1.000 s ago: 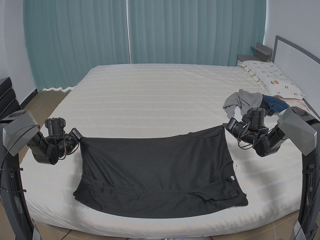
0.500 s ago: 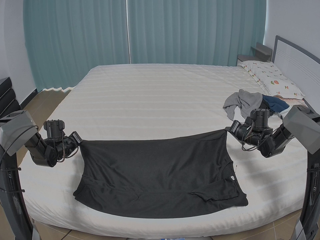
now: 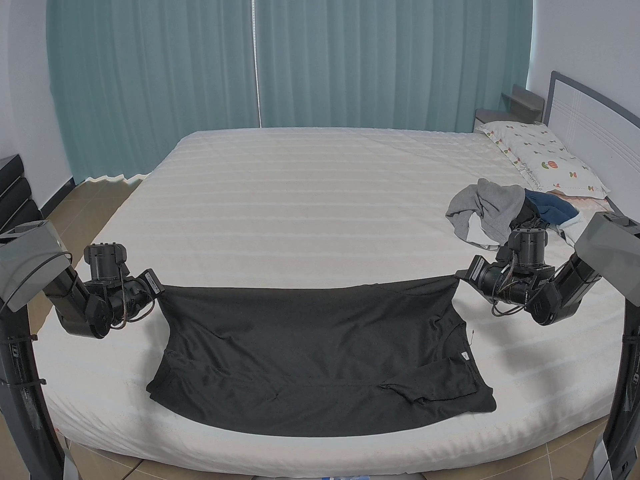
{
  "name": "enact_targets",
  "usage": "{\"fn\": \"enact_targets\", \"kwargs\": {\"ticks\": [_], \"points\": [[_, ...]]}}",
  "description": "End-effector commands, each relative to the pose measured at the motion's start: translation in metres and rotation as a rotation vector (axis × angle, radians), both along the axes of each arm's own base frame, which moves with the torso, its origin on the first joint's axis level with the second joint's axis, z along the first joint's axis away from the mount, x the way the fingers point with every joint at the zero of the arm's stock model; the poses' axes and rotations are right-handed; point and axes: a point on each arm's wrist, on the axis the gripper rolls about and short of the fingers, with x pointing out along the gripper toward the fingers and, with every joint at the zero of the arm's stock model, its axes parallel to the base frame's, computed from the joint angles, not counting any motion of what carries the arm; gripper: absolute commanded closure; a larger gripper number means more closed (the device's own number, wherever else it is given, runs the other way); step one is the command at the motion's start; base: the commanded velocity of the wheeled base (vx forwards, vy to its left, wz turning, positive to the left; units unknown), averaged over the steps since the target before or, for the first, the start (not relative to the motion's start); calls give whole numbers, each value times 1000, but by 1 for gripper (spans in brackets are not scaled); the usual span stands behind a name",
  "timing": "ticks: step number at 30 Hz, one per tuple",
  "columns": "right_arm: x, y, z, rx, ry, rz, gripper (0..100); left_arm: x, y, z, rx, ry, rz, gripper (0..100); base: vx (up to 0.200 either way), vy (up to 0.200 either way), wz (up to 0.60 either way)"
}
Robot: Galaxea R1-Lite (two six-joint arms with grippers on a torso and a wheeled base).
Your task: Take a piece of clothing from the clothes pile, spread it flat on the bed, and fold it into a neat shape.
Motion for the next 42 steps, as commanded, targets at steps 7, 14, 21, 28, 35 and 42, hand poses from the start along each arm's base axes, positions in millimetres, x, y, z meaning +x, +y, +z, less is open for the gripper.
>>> {"fn": "enact_targets", "kwargs": {"ticks": [7,14,21,28,35,42], "points": [[24,8,7,14,-75,1,100,9,-1,2,-16,-60,23,100,0,0,0],[27,12,4,18,-72,9,100,13,-1,3,-36,-89,33,100,0,0,0],[14,3,12,19,-58,-1,100,4,-1,-1,-39,-57,19,100,0,0,0],[-15,-7,15,3,28,41,100,-13,0,2,31,-32,-45,100,0,0,0],[-43,-11,0,-84,122,90,100,-30,3,-2,154,13,-108,100,0,0,0],[-72,-11,-23,-166,220,168,100,-47,3,-14,273,82,-192,100,0,0,0]]}}
